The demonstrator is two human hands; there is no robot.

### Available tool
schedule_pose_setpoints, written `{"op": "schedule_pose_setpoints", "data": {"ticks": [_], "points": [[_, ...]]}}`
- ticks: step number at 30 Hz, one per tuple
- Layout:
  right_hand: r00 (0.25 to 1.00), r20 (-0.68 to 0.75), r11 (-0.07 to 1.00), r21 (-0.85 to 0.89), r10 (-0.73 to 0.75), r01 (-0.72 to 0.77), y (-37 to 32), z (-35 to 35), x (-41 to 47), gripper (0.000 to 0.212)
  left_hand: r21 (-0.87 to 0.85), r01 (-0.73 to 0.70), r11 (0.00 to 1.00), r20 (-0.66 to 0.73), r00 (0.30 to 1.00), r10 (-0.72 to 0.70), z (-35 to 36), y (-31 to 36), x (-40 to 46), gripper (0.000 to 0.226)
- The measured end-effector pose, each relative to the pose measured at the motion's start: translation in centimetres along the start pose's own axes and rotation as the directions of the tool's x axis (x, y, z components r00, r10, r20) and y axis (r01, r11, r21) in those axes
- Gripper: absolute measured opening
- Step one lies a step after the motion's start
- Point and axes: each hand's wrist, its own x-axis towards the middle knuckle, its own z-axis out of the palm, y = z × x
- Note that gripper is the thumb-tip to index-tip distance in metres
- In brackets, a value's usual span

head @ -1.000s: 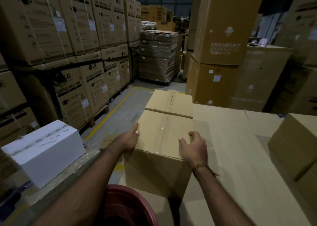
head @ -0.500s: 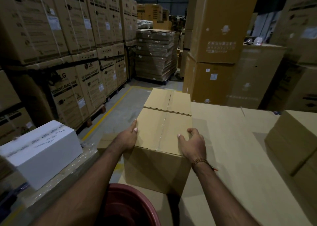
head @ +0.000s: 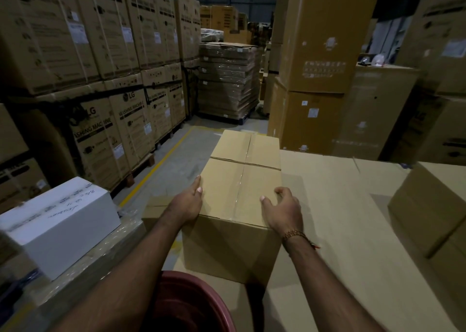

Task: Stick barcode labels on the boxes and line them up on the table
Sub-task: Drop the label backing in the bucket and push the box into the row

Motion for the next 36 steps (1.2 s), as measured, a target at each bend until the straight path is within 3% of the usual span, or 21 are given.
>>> {"op": "schedule_pose_setpoints", "data": {"ticks": [16,29,32,36], "points": [[1.0,-0.015,1.0,0.003,0.001,-0.001,-0.1,0.3,0.1,0.05,0.001,-0.037,0.999,0.006,0.999,0.037,-0.1,-0.8,1.3,0.054],[1.0,0.031,1.0,0.001,-0.003,0.003,-0.1,0.0,0.3,0.051,0.036,0.008,0.999,0.046,0.999,-0.009,-1.0,-0.1,1.5,0.057],[1.0,0.026,1.0,0.006,0.011,-0.012,-0.2,-0.4,0.4,0.053,0.062,-0.021,0.998,-0.081,0.996,0.026,-1.9,0.2,1.5,0.067],[0.99,-0.14,1.0,0.006,0.026,-0.025,-0.6,-2.2,0.3,0.054,0.022,-0.065,0.998,-0.291,0.954,0.069,-2.5,3.6,-0.2,0.067]]}}
